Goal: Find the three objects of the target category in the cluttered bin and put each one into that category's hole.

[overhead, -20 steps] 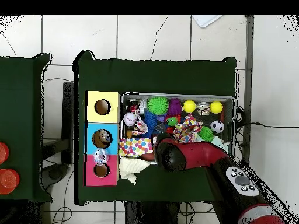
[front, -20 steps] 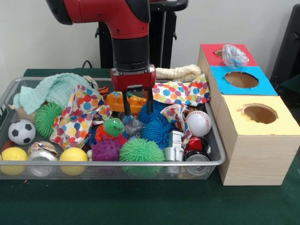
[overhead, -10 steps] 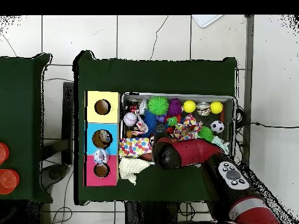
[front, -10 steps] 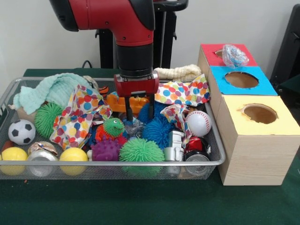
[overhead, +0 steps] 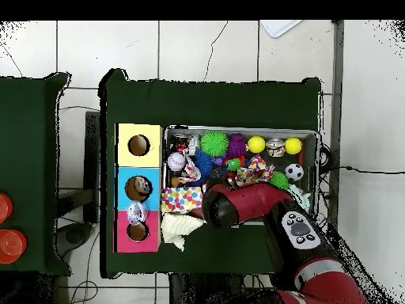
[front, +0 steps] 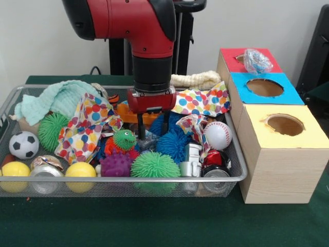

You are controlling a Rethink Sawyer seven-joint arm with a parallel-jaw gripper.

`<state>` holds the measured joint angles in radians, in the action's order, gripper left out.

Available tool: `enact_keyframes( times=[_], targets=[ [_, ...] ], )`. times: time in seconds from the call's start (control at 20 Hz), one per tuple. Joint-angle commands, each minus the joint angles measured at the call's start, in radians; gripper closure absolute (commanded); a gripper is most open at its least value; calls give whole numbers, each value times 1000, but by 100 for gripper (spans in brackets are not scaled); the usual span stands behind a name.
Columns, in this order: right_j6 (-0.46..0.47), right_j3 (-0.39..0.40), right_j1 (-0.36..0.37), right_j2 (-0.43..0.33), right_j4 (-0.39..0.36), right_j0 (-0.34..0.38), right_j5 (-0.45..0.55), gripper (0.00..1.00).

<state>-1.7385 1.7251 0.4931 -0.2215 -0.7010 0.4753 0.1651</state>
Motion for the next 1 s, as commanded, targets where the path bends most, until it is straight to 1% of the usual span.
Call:
enact_keyframes(
  times=[0.05, 0.2, 0.3, 0.45, 0.5, 0.65, 0.7, 0.75, 1.0],
  targets=[
    [18, -113, -92, 40, -105, -18, 19, 0],
    [-5, -145, -106, 83, -125, -53, 6, 0],
    [-2, -165, -112, 110, -148, -78, 11, 0],
    [-43, -183, -121, 145, -148, -101, -21, 0],
    [-57, -186, -125, 155, -144, -106, -39, 100],
    [-50, -180, -124, 126, -127, -80, -34, 100],
    [-16, -170, -107, 94, -140, -64, -40, 100],
    [4, -161, -93, 82, -138, -57, -18, 100],
    [34, -58, 9, -3, -77, 18, 49, 100]
  ],
)
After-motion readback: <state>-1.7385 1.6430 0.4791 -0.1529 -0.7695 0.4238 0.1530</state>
